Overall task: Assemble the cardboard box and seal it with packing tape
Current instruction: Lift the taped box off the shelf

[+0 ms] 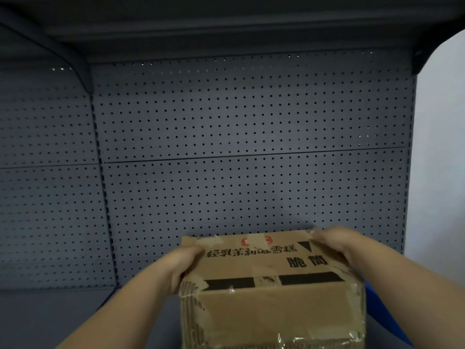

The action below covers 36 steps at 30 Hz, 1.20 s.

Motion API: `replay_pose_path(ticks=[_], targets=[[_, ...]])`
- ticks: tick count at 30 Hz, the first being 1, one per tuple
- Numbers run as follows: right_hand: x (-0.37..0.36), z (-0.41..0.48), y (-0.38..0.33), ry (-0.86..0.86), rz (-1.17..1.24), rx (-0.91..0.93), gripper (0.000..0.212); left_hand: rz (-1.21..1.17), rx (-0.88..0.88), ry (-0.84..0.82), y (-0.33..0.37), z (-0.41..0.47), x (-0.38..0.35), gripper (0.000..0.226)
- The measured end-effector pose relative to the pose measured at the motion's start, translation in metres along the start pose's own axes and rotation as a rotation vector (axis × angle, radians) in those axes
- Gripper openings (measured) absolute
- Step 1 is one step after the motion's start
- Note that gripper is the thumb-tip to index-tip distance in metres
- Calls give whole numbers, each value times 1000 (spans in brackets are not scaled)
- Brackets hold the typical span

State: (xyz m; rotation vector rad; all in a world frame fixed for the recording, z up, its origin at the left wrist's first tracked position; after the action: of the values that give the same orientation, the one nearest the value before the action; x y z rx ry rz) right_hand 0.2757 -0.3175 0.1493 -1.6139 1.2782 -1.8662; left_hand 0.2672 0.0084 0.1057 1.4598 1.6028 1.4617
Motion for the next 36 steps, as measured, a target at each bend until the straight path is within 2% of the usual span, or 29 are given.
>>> replay_pose_path(ticks=[7,12,15,18,20,21,23,26,29,31,36], targets=[[23,-24,-9,117,142,91,34,-37,-147,94,28,-40,21,32],[45,-61,-21,220,311,320,25,32,-433,295,60,-82,44,35],[53,-85,-10,296,354,416,40,62,-584,389,59,-98,51,39],[49,-101,15,283,402,440,70,48,-652,400,35,-105,51,47],[39,-101,36,234,382,416,88,31,-647,334,10,-102,47,53],[32,-99,45,197,364,392,89,39,-618,286,-3,-97,43,57],[17,-94,58,134,352,326,80,49,-522,192,-27,-87,35,71],[12,-88,58,130,487,235,56,-31,-405,127,-34,-79,22,90],[14,-81,47,184,636,173,48,-200,-356,175,-22,-70,19,93],[11,-75,42,227,696,123,51,-272,-327,222,-13,-67,20,87],[-10,-63,37,325,667,41,60,-197,-287,452,-5,-42,29,72]])
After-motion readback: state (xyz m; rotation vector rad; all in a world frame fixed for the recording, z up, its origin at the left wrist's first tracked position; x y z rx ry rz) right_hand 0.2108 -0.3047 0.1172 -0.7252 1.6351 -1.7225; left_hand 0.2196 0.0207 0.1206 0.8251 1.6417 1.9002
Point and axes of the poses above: each hand's wrist, its own z-axis towards the middle knuckle, its own x-axis out of the back of the hand, y = z × x, the point moved 8 cm from there along z, towards the middle knuckle, and after that the axes turned 12 degrees about y, right-handed, at the moved point
